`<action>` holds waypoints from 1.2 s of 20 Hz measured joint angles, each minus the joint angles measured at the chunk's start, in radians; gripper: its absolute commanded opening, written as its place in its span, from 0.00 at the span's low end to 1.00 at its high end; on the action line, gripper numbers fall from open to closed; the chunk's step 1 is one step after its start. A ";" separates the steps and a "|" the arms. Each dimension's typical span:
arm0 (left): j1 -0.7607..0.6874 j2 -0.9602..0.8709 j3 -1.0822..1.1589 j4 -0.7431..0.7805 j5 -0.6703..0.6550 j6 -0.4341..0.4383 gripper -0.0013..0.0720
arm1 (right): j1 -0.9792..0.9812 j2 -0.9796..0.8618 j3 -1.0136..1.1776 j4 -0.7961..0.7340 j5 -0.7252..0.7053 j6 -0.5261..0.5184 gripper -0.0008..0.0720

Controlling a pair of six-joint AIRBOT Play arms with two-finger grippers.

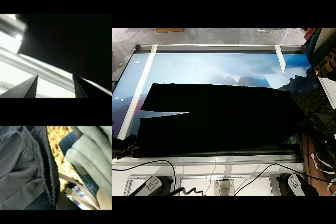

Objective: Fold the clothes and pants, and hang the long-sleeved shirts on hangers.

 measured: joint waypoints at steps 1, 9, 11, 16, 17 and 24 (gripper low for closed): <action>0.037 0.018 -0.025 -0.013 0.006 0.003 0.65 | 0.000 0.000 0.000 0.000 0.000 0.000 0.03; 0.202 0.082 -0.246 -0.116 0.170 0.029 0.65 | 0.000 0.000 0.000 -0.001 0.000 0.000 0.04; 0.210 0.087 -0.278 -0.139 0.223 0.032 0.65 | 0.000 0.000 0.000 0.000 0.001 0.000 0.04; 0.217 0.088 -0.312 -0.203 0.426 0.040 0.26 | 0.000 0.000 0.000 0.002 0.016 0.000 0.03; 0.217 0.087 -0.315 -0.215 0.452 0.042 0.17 | 0.000 0.000 0.000 0.002 0.023 -0.001 0.03; 0.217 0.088 -0.301 -0.366 0.523 0.099 0.03 | 0.000 0.000 0.060 -0.019 0.113 -0.016 0.03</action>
